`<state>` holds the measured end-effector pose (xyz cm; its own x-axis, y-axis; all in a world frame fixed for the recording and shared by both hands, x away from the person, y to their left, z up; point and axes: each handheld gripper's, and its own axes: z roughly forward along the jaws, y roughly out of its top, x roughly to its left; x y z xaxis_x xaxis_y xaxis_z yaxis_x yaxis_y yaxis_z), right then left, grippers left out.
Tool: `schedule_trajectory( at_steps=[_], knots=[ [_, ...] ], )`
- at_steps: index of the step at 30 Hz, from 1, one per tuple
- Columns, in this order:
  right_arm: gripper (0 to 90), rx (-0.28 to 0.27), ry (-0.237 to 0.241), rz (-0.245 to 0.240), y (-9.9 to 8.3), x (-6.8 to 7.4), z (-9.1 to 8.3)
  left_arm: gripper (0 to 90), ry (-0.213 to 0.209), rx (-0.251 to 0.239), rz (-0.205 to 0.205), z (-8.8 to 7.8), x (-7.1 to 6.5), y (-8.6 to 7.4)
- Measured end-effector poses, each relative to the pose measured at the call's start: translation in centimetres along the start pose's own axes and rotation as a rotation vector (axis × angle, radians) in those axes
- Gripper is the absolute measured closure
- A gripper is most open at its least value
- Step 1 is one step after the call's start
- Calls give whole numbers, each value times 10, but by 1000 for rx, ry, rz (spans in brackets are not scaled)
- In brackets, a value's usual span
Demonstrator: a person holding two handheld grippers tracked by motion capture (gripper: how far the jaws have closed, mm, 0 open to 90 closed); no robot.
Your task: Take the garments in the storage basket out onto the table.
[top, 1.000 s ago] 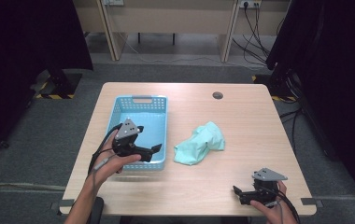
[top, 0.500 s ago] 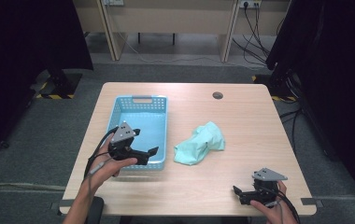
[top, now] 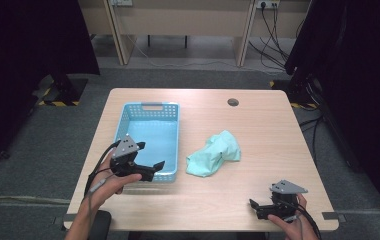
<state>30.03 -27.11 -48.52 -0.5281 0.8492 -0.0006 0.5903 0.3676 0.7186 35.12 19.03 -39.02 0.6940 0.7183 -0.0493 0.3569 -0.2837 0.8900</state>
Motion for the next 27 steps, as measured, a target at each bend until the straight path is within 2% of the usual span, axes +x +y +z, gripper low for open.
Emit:
schedule_trajectory(
  at_steps=[15,27],
  knots=[
    [2,0,-1,1,0,0,0,56,4,14,-27,-12,0,-26],
    [2,0,-1,1,0,0,0,55,-8,15,-12,-17,-9,-30]
  ],
)
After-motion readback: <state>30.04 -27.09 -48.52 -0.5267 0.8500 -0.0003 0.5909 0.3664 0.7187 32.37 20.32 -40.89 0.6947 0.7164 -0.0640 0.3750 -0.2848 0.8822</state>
